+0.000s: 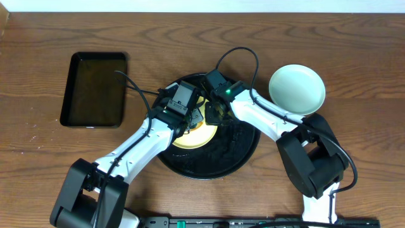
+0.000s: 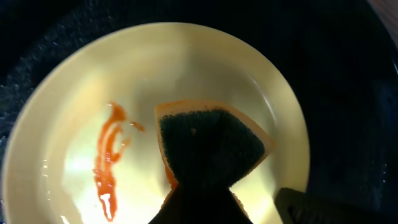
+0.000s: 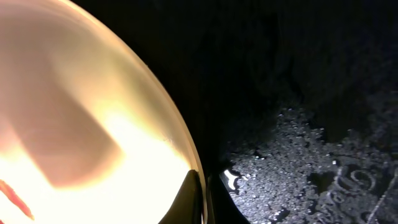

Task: Clean dirty plates on tray and stack at the side
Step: 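Scrub the yellow plate with the sponge while the right gripper holds its rim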

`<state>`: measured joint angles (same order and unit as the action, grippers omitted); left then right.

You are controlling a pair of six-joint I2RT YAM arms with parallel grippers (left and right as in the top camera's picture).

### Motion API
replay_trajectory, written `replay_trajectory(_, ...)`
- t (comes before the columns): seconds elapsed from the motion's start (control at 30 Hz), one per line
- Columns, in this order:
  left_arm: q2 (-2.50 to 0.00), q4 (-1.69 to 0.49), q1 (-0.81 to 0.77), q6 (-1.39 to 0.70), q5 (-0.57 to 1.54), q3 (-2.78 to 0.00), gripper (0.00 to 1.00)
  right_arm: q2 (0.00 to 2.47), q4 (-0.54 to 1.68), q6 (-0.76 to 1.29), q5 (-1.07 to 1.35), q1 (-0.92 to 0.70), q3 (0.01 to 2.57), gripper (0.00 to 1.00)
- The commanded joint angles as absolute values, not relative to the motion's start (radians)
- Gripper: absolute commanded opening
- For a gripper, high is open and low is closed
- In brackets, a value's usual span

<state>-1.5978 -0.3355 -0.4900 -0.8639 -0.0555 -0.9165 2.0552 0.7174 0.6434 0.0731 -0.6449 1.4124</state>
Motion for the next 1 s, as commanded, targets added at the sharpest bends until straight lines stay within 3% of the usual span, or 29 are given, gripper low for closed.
replay_trajectory(0.0,-1.629,-0.335,-0.490,-0.847,-0.091,-0.894,0.08,2.064,0.720,0.657,0.048,-0.635,1.410,0.01)
replay_trajectory(0.57,-1.706,-0.297,-0.490,-0.844,-0.008,-0.893,0.08,2.064,0.722,0.657,0.023,-0.635,1.410,0.01)
replay_trajectory(0.97,-1.706,-0.344,-0.435,-0.632,-0.014,-0.893,0.08,2.064,0.734,0.646,0.023,-0.635,1.410,0.01)
